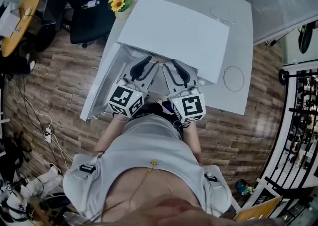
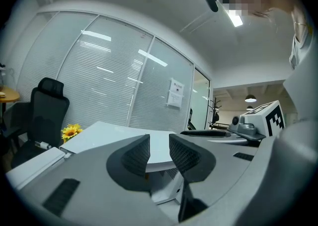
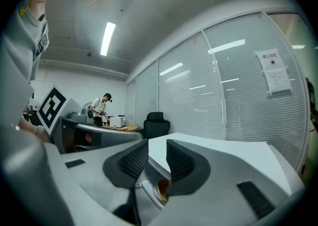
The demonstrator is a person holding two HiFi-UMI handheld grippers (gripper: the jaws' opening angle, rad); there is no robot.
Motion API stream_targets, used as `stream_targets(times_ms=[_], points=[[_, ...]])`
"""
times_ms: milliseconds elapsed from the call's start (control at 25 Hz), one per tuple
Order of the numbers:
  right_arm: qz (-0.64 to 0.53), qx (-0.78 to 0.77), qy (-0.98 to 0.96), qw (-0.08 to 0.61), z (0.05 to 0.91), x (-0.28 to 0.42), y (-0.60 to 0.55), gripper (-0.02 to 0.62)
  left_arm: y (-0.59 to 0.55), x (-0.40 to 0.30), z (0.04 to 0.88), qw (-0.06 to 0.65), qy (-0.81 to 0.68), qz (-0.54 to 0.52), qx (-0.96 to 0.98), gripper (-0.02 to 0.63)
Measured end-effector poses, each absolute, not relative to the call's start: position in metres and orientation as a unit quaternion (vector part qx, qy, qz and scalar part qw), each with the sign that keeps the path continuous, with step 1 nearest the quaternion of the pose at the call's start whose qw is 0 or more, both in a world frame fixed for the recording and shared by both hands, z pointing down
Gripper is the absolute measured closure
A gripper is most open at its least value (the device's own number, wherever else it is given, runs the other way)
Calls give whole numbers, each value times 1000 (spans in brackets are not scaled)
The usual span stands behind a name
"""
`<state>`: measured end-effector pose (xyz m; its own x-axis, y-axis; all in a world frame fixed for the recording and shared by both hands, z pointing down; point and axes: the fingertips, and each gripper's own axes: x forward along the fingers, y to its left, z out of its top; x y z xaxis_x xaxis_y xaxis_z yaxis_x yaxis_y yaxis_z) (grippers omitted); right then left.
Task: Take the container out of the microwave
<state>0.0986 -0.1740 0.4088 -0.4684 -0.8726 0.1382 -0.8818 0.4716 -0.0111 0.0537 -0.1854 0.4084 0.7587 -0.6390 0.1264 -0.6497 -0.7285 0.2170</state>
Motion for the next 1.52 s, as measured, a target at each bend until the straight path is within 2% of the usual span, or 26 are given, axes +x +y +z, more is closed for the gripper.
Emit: stream_targets(times_ms=[520, 960, 1520], points=[[41, 541, -839, 51, 406, 81, -192, 471, -200, 41, 409, 126, -314, 19, 941, 485], [62, 545, -832, 77, 428, 69, -196, 469, -206, 29, 424, 143, -303, 36, 942, 485], [102, 509, -831, 201, 514, 55, -202, 459, -200, 15, 444, 171, -306, 45, 935, 485]])
